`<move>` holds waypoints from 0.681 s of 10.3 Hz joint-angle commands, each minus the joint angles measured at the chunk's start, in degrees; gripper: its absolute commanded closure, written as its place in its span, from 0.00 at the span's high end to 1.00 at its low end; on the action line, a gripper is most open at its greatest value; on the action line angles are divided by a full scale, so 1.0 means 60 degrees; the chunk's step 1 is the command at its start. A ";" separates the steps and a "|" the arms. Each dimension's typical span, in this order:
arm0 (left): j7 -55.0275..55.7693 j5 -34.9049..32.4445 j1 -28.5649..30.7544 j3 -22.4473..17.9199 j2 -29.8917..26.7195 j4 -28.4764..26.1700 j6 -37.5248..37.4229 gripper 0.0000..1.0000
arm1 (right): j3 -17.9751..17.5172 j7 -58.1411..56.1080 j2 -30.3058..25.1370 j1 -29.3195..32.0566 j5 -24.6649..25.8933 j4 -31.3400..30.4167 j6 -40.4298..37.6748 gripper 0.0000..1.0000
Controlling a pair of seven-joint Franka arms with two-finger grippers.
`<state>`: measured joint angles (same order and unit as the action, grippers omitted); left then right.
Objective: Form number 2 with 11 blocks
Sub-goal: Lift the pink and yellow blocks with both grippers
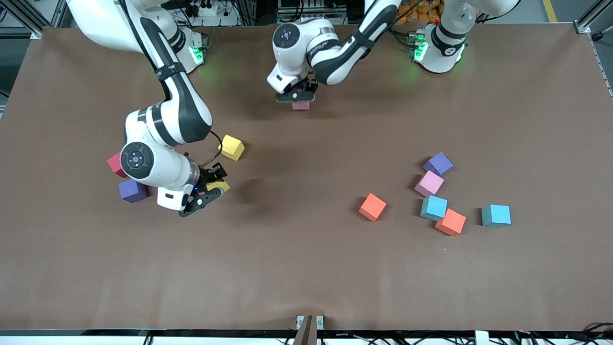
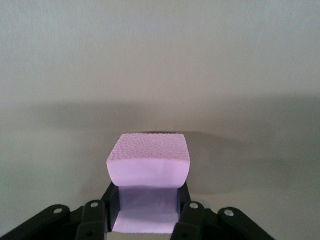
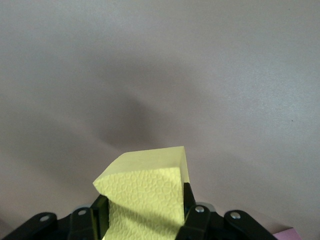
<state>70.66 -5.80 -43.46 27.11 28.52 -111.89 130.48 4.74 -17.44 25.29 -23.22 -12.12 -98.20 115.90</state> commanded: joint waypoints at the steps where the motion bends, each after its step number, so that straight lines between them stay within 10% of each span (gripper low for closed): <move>1: 0.0265 -0.0263 0.0139 0.0315 -0.0373 -0.0657 0.0064 0.20 | -0.0043 -0.0272 -0.0536 0.0018 0.0203 -0.0260 -0.0419 0.02; 7: 0.0162 -0.0264 0.0578 0.0360 -0.0124 -0.0628 0.0386 0.37 | -0.0058 -0.0376 -0.0537 -0.0346 0.0467 -0.0275 -0.0479 0.02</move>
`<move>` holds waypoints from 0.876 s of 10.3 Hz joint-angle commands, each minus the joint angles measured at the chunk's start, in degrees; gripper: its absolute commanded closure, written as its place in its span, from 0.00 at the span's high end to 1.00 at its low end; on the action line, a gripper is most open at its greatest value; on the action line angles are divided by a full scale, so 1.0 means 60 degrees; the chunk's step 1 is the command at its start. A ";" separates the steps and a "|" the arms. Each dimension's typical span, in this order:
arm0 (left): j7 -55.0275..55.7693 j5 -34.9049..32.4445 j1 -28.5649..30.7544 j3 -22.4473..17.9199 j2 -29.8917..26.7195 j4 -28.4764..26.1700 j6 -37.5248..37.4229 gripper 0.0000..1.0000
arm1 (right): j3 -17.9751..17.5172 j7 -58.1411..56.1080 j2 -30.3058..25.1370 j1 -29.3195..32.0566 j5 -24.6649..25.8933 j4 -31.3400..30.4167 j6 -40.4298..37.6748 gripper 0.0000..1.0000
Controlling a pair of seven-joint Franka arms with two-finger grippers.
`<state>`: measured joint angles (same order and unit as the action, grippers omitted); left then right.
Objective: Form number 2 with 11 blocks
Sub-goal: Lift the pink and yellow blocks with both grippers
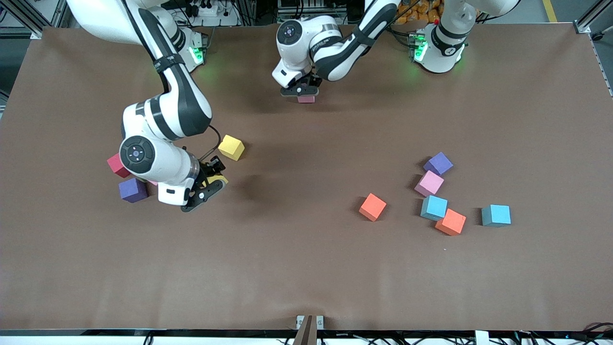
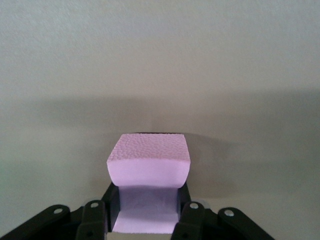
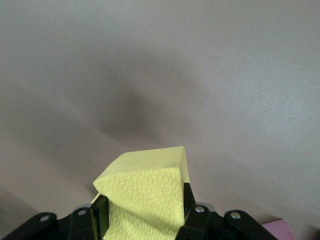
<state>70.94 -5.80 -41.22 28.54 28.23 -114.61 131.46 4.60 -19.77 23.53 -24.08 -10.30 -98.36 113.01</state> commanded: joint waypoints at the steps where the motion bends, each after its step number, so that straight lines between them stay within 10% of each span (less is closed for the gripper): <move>1: 0.0173 -0.0263 0.0248 0.0107 -0.0032 -0.0162 0.0252 0.51 | 0.0009 0.0029 -0.0244 -0.0495 0.0164 -0.0248 -0.0026 0.02; 3: 0.0232 -0.0234 0.0234 0.0093 0.0158 -0.0132 0.0588 0.62 | 0.0577 -0.0059 -0.0506 -0.1444 0.0164 -0.0568 -0.0100 0.04; 4: 0.0290 -0.0248 0.0249 0.0107 0.0144 -0.0147 0.0604 1.00 | 0.0856 -0.0059 -0.0682 -0.1914 0.0164 -0.0802 -0.0042 0.04; 9: 0.0555 -0.0263 0.1242 0.0078 -0.1740 -0.0235 -0.0609 1.00 | 0.1224 0.0849 -0.0859 -0.3220 0.0120 -0.1024 -0.0100 0.05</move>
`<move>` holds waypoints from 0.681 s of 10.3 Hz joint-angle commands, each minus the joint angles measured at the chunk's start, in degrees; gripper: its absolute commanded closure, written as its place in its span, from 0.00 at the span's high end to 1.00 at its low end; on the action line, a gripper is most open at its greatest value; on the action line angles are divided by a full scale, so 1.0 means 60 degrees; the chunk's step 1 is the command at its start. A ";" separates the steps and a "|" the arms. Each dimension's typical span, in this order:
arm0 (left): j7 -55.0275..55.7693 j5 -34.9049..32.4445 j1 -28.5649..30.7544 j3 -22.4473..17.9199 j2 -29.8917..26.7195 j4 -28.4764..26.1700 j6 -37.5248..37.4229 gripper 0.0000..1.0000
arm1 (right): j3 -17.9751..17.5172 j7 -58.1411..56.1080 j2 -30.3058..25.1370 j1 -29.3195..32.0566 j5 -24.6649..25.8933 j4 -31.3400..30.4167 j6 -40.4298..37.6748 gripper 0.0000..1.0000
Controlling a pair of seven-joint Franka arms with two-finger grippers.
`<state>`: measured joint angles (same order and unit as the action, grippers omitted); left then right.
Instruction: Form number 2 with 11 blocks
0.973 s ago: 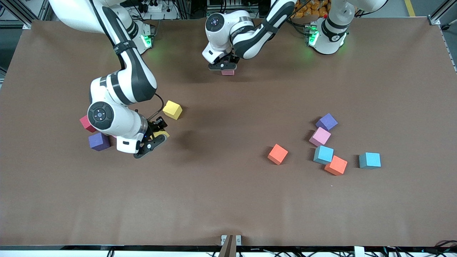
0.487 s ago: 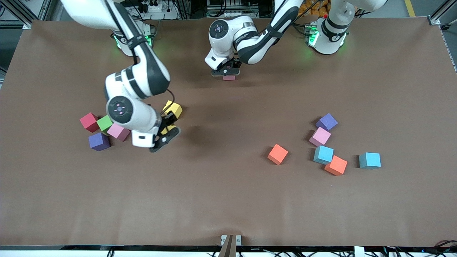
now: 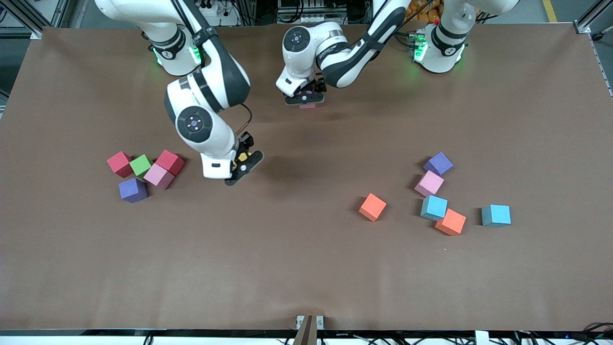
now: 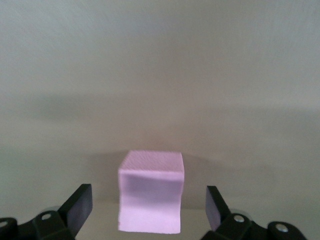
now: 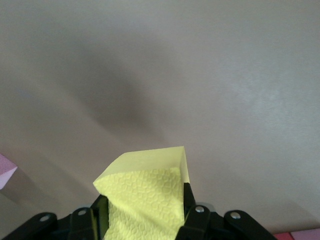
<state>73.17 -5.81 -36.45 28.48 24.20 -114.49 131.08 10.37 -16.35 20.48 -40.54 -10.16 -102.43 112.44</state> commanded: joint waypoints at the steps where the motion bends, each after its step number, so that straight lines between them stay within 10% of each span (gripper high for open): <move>1: -0.0353 -0.0161 0.0857 0.0072 -0.1654 -0.0428 -0.0823 1.00 | 0.0264 0.0119 -0.0381 -0.0524 0.0140 -0.0360 -0.0005 0.06; 7: -0.5243 0.0760 0.2937 -0.1655 -0.2744 -0.0650 -0.1499 1.00 | 0.0206 -0.2116 -0.1900 -0.1431 0.0170 -0.2905 0.2104 0.07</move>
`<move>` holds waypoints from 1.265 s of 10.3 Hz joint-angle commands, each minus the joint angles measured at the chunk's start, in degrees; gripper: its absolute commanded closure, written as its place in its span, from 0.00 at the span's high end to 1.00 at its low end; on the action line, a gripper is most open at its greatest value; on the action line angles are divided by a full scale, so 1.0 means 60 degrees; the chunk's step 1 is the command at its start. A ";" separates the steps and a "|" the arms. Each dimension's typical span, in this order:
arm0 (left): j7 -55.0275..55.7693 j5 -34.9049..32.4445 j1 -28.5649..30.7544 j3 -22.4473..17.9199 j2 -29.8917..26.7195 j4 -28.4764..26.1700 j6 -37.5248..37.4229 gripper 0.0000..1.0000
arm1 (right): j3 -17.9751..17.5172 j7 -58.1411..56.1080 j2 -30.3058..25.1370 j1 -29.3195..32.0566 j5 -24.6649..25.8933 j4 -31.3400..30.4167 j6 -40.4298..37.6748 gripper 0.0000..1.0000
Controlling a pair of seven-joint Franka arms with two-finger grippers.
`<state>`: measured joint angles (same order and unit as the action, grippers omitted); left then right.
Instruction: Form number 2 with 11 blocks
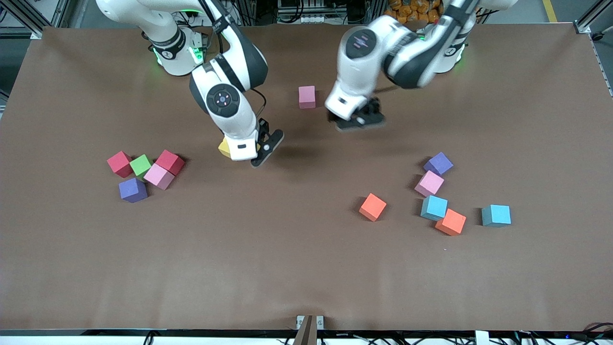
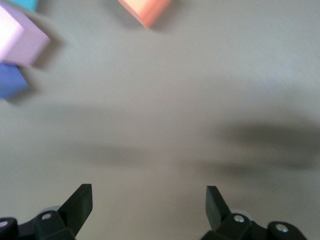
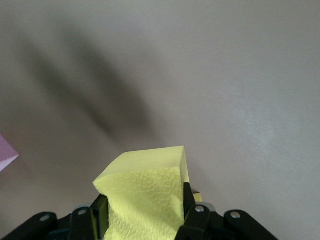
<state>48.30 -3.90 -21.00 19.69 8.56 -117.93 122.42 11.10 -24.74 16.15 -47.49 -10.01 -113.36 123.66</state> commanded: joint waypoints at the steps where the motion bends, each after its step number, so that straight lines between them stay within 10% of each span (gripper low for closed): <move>1: -0.1845 0.0445 0.1047 -0.0190 -0.0137 -0.0018 -0.0057 1.00 | 0.0083 -0.1393 -0.1675 -0.0506 0.0145 -0.1436 0.0162 0.07; 13: -0.5222 -0.1091 0.3163 -0.0308 0.1093 0.0539 0.0074 1.00 | 0.0171 -0.2074 -0.0772 -0.3113 -0.1756 -0.3018 0.2047 0.00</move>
<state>18.51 -7.80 -2.73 17.31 13.75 -115.93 122.70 11.22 -36.87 12.46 -64.27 -17.98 -127.89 132.58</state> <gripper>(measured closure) 0.000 0.436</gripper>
